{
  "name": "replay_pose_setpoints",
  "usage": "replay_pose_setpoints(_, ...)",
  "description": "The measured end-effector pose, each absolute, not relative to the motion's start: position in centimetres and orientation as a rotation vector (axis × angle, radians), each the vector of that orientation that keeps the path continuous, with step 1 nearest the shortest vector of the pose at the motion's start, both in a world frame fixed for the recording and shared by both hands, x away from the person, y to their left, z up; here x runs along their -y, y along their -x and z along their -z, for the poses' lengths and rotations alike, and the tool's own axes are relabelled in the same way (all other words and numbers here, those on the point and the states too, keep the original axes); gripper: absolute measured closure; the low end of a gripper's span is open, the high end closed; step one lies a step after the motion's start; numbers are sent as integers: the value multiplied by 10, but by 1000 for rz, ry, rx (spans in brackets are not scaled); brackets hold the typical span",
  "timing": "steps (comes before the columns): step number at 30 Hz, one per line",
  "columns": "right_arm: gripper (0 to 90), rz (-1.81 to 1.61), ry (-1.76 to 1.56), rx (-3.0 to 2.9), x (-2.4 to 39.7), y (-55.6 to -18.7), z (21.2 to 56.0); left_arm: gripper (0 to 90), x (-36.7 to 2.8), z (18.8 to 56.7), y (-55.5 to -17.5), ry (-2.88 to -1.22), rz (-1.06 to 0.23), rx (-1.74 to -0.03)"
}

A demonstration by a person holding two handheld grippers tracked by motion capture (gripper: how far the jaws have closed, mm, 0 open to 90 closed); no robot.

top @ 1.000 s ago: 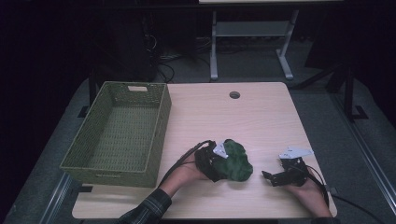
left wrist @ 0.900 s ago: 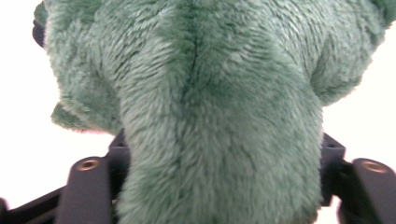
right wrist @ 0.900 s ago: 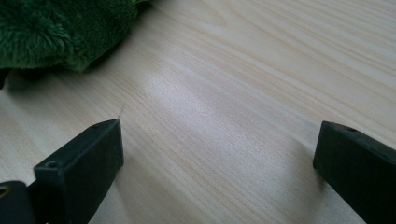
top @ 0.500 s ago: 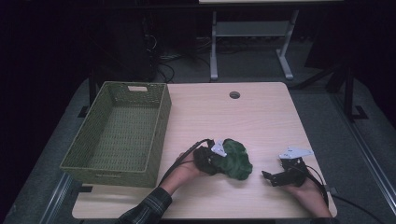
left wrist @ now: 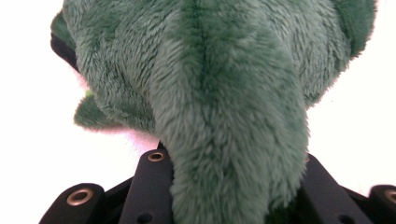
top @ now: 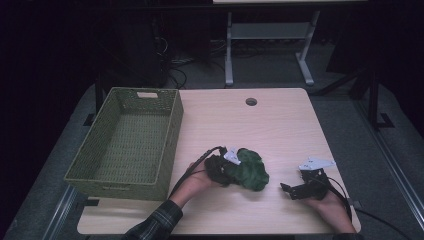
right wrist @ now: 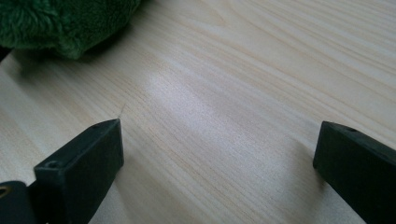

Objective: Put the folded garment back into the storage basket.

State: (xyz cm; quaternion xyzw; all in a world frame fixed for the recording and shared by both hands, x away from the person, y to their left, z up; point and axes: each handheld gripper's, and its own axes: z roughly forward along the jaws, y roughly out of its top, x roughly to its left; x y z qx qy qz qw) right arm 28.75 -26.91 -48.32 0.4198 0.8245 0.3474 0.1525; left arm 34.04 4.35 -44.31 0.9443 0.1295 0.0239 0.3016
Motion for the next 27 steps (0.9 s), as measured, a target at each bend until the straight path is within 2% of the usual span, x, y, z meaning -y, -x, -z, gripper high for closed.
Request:
replay_pose_setpoints(14,14,-997,-1205,-2365,269,-288,483,665,-59,405,-340,-2439,-34,-415)
replay_pose_setpoints(27,14,-998,-1205,-2365,269,-288,483,663,-80,367,-343,-2427,-63,-450)
